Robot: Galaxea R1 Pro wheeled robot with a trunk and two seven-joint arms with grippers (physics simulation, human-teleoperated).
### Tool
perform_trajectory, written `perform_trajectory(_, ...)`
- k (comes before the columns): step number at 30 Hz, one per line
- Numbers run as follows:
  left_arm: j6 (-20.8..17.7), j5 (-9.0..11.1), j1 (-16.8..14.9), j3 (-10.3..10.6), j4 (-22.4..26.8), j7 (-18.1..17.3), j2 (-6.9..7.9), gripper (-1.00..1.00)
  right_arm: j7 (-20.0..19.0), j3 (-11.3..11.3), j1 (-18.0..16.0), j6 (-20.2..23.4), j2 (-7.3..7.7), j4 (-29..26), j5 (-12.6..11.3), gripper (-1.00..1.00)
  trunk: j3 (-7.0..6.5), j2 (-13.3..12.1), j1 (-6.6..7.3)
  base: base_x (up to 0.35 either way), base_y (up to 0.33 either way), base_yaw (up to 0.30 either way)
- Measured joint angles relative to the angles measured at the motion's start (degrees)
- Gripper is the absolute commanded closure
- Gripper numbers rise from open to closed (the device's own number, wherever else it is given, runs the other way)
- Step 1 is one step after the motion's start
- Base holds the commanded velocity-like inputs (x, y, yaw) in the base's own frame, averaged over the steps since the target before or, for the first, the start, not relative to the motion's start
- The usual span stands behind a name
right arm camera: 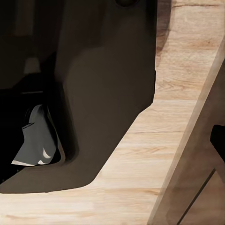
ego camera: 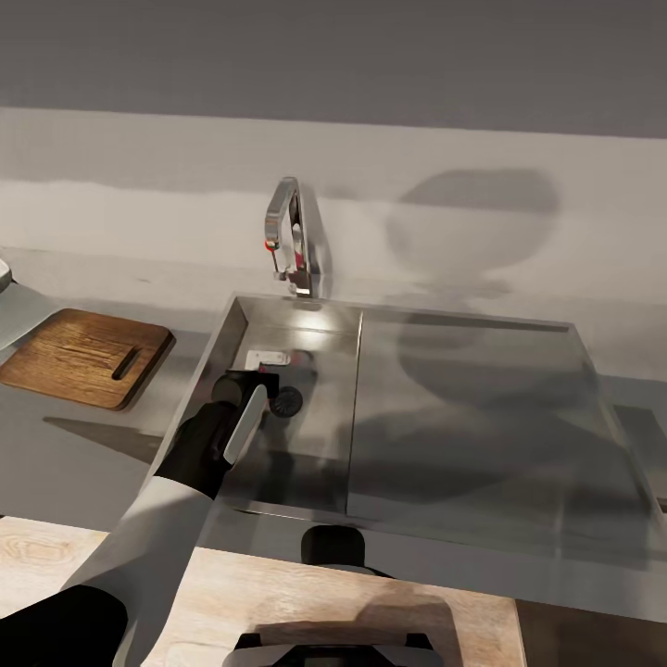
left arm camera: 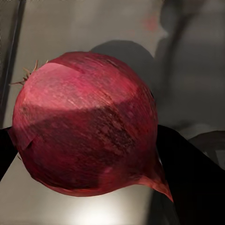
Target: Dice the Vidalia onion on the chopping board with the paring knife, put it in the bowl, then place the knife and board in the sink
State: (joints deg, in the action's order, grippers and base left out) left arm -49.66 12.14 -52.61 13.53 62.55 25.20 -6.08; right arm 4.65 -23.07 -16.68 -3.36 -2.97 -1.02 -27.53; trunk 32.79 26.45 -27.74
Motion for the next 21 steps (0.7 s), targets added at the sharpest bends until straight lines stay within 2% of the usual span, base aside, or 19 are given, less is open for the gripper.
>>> perform_trajectory(10, -0.06, -0.04, 0.00, -0.03, 1.47, 0.01, -0.08, 1.00, 0.01, 0.00, 0.00, -0.13, 0.00, 0.01, 0.00, -1.00, -0.76, 0.00, 0.00, 0.000, 0.000, 0.000)
perform_trajectory(14, -0.55, -0.07, 0.00, 0.01, 6.43, 0.03, -0.09, 1.00, -0.01, 0.00, 0.00, -0.16, -0.05, -0.02, -0.01, -1.00, -1.12, 0.01, 0.01, 0.000, 0.000, 0.000)
perform_trajectory(18, -1.04, 0.01, 0.00, 0.02, 8.75, 0.04, -0.08, 1.00, 0.00, 0.00, 0.00, -0.20, -0.08, -0.04, -0.02, -1.00, -1.48, 0.00, 0.00, 0.000, 0.000, 0.000)
perform_trajectory(21, -3.05, 0.03, 0.00, 0.03, 11.23, 0.03, -0.08, 1.00, -0.02, 0.00, 0.00, -0.22, -0.06, -0.06, -0.09, -1.00, -1.75, 0.00, 0.00, 0.000, 0.000, 0.000)
